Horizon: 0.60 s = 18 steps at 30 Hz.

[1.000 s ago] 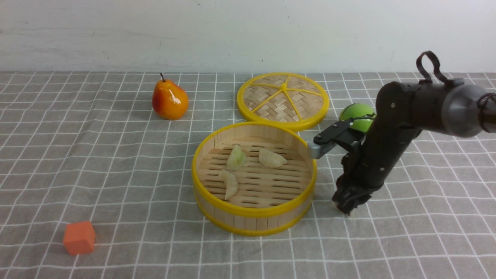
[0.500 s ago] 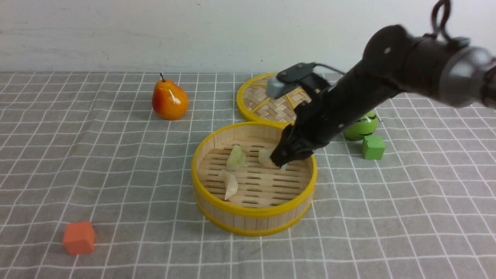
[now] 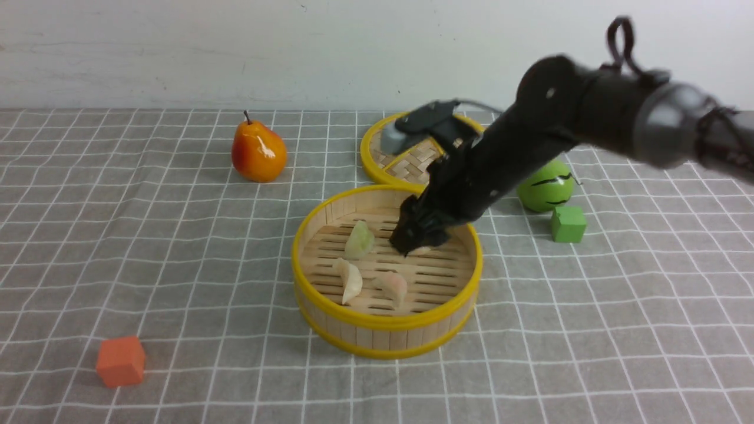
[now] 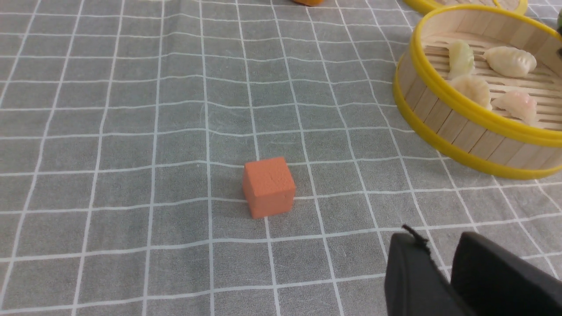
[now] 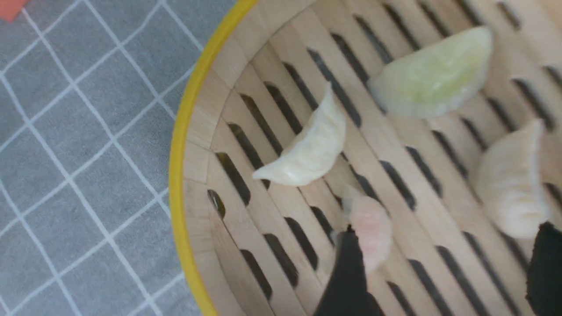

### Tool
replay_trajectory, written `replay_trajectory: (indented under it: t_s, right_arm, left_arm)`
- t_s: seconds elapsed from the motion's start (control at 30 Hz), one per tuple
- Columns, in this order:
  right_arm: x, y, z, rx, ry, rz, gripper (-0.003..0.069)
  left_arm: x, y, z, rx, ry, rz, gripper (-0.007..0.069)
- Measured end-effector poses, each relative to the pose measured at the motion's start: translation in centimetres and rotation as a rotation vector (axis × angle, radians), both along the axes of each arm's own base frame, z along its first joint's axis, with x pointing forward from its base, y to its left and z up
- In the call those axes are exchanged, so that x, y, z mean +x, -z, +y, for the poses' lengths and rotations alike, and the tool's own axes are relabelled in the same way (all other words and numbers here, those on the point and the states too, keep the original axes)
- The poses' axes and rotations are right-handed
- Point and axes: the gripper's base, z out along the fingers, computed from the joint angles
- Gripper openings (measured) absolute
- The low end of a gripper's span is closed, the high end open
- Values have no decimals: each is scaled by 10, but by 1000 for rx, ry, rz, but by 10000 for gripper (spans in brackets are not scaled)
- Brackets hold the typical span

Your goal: Put the dumplings into the steamer on the table with the grey tablecloth.

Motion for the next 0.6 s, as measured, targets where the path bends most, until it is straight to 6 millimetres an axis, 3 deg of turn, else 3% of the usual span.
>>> replay_trajectory:
  t_s: [0.1, 0.2, 0.3, 0.43, 0.47, 0.6]
  right_arm:
    - [-18, -62, -25, -95, 31, -93, 426]
    - [-56, -132, -66, -202, 159, -201, 256]
    - [-88, -176, -103, -186, 325, -287, 78]
    - [-126, -200, -139, -120, 465, -376, -18]
    - [-128, -201, -140, -118, 468, -383, -18]
    - [-167, -190, -152, -35, 496, -531, -18]
  left_arm:
    - [0, 0, 0, 0, 0, 0, 146]
    - [0, 0, 0, 0, 0, -1, 146]
    - [0, 0, 0, 0, 0, -1, 148]
    - [0, 0, 0, 0, 0, -1, 150]
    - [0, 0, 0, 0, 0, -1, 150]
    - [0, 0, 0, 0, 1, -2, 151]
